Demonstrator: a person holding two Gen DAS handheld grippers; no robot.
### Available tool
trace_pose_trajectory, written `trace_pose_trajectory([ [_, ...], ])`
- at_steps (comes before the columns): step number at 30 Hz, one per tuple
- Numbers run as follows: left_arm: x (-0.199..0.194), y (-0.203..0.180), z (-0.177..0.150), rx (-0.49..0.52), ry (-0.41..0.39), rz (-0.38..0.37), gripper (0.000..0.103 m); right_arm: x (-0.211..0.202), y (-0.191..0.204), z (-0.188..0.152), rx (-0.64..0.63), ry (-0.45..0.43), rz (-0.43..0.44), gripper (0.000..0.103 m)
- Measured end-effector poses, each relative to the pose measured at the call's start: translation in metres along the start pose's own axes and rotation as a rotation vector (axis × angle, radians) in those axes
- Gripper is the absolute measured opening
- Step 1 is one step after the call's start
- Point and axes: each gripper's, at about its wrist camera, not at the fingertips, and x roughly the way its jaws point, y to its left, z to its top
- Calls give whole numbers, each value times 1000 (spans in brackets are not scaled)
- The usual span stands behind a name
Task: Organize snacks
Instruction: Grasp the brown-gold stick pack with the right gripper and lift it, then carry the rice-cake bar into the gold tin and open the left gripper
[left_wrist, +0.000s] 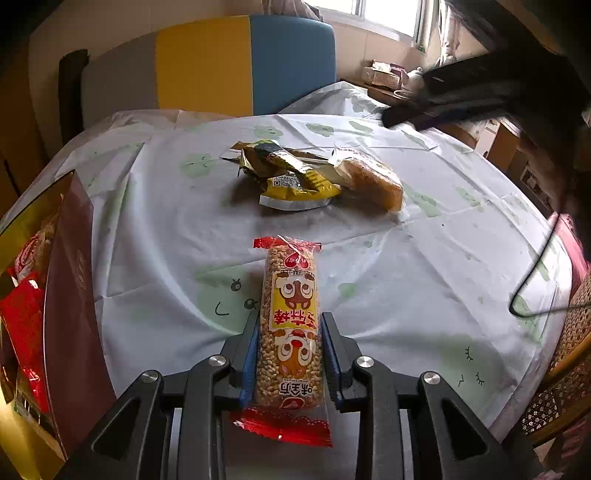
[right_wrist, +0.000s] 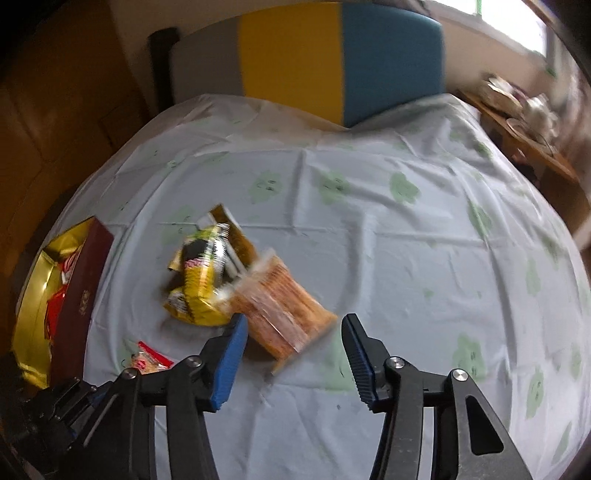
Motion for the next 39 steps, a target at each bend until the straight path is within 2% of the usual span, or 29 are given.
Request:
trace_pose_trajectory([
  [3,-2,2,0,-11,-1,-12,31,17,20,21,-118,26,2,54],
  [7,-4,5,-1,-20,-1,-25,31,53,42,39,-278,119,-20,49],
  [10,-4,6,-1,-24,0,-31,31,83,57,48,-387,187,-38,49],
  [15,-5,9,-1,-28,-1,-41,31,120,68,55,-435,261,-24,49],
  [17,-5,9,-1,-28,-1,-44,31,135,64,54,-408,285,-43,47],
  [19,-5,11,-2,-29,-4,-45,31,131,58,56,-351,258,-1,35],
  [20,-5,10,-2,-28,-5,-43,31,128,55,57,-333,245,-17,31],
  [22,-5,10,-3,-29,-8,-38,31,120,44,60,-258,210,-21,29],
  [24,-5,9,-3,-28,-10,-35,31,99,31,66,-175,137,-4,28],
  [29,-5,7,-4,-31,-14,-34,31,42,6,80,-3,-24,68,28],
  [31,-5,6,-4,-31,-14,-33,31,24,-3,81,51,-47,116,28],
  [34,-5,7,-5,-36,-15,-36,31,8,-9,74,69,-25,125,29],
  [36,-5,7,-5,-36,-17,-36,31,2,-10,61,53,26,107,29],
  [39,-5,10,-6,-40,-17,-39,31,-6,-11,36,27,122,134,29],
])
